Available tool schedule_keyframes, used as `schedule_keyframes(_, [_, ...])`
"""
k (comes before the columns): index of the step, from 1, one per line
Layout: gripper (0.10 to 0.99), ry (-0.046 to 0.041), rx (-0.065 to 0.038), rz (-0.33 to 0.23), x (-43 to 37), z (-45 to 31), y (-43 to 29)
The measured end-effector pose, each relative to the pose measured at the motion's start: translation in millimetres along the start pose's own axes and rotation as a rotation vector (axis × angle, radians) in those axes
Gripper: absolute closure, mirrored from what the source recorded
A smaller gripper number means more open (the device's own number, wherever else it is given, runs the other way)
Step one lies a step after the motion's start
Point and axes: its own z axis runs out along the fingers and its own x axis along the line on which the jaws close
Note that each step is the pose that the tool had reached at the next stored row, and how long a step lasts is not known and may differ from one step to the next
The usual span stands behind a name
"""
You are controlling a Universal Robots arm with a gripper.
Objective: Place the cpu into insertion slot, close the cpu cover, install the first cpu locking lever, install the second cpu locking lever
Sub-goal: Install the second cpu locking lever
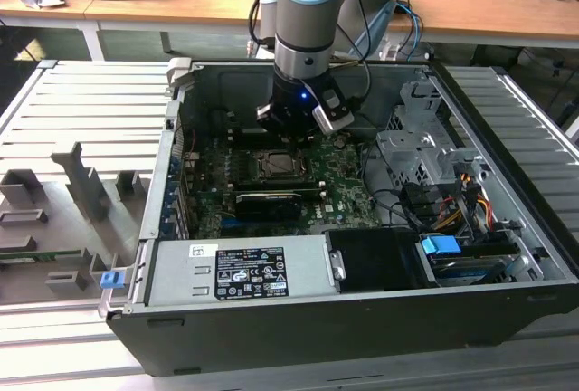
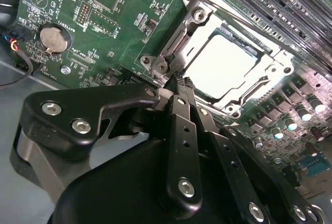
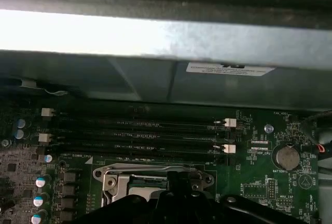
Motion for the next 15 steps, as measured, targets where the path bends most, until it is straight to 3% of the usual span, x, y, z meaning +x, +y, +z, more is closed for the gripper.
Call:
schedule_keyframes(5, [0.980,0.0000,0.000,0.000,0.1,-5.9,-2.2])
schedule_keyframes(11, [0.980,0.0000,0.000,0.000,-0.1,-24.7,-2.3])
schedule_keyframes(15, [0.980,0.0000,0.000,0.000,0.1,-27.1,-5.3])
